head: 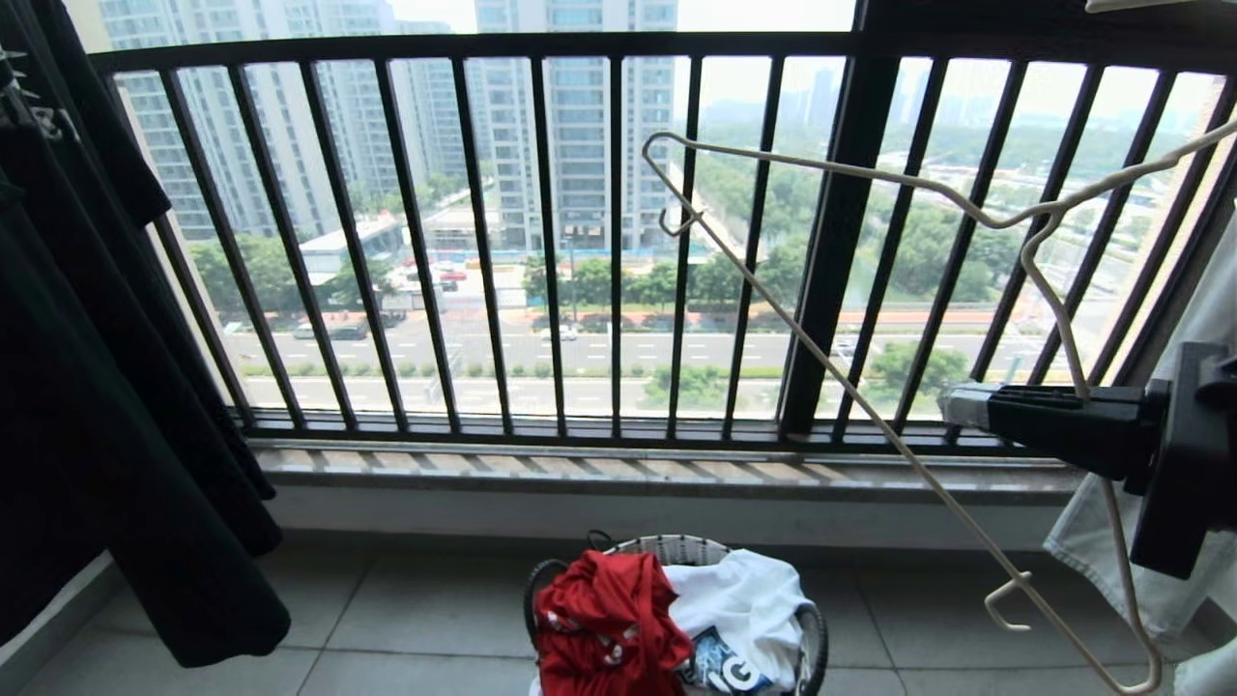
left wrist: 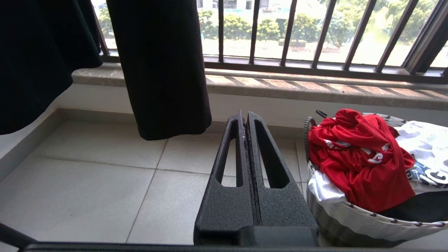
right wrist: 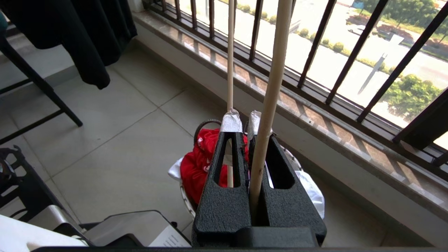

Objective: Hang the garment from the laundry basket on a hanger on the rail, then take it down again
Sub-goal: Pick up clothes from the basket

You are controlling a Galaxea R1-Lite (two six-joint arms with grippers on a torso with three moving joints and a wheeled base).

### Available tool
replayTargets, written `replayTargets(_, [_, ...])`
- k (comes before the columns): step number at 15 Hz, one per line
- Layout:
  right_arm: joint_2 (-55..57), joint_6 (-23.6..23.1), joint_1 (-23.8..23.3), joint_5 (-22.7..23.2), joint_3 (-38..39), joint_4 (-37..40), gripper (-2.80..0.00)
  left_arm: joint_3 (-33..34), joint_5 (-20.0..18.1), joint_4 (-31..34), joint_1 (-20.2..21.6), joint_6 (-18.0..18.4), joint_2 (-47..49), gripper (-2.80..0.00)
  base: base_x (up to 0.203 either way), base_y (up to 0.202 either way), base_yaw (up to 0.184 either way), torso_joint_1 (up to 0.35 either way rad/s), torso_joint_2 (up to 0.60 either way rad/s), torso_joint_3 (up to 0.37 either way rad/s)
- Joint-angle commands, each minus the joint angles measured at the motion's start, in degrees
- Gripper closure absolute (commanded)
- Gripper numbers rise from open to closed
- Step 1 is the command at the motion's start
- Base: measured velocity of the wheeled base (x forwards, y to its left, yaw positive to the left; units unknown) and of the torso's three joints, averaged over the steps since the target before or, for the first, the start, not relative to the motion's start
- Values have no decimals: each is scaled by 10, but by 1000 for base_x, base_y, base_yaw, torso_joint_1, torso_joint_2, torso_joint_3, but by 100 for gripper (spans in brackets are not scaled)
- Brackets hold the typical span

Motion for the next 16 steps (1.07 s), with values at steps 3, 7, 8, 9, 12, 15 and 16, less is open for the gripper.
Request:
replayTargets(3, [-4, -1, 1, 1, 1, 0, 0, -1, -1, 3, 0, 1, 0, 0, 0, 0, 0, 3, 3, -180])
replayTargets(7, [-5, -1, 1, 1, 0, -1, 0, -1, -1, 3, 0, 1, 0, 0, 0, 0, 0, 2, 2, -191])
replayTargets(8, [-5, 0, 1, 1, 0, -1, 0, -1, -1, 4, 0, 1, 0, 0, 0, 0, 0, 2, 3, -194])
replayTargets(9, [-5, -1, 1, 1, 0, -1, 0, -1, -1, 4, 0, 0, 0, 0, 0, 0, 0, -2, 1, -193])
replayTargets(12, [-5, -1, 1, 1, 0, -1, 0, -1, -1, 4, 0, 0, 0, 0, 0, 0, 0, 5, 8, -201])
replayTargets(15, [-5, -1, 1, 1, 0, -1, 0, -2, -1, 5, 0, 0, 0, 0, 0, 0, 0, 0, 1, -198])
replayTargets(16, [-5, 0, 1, 1, 0, -1, 0, -1, -1, 4, 0, 0, 0, 0, 0, 0, 0, 7, 2, -195])
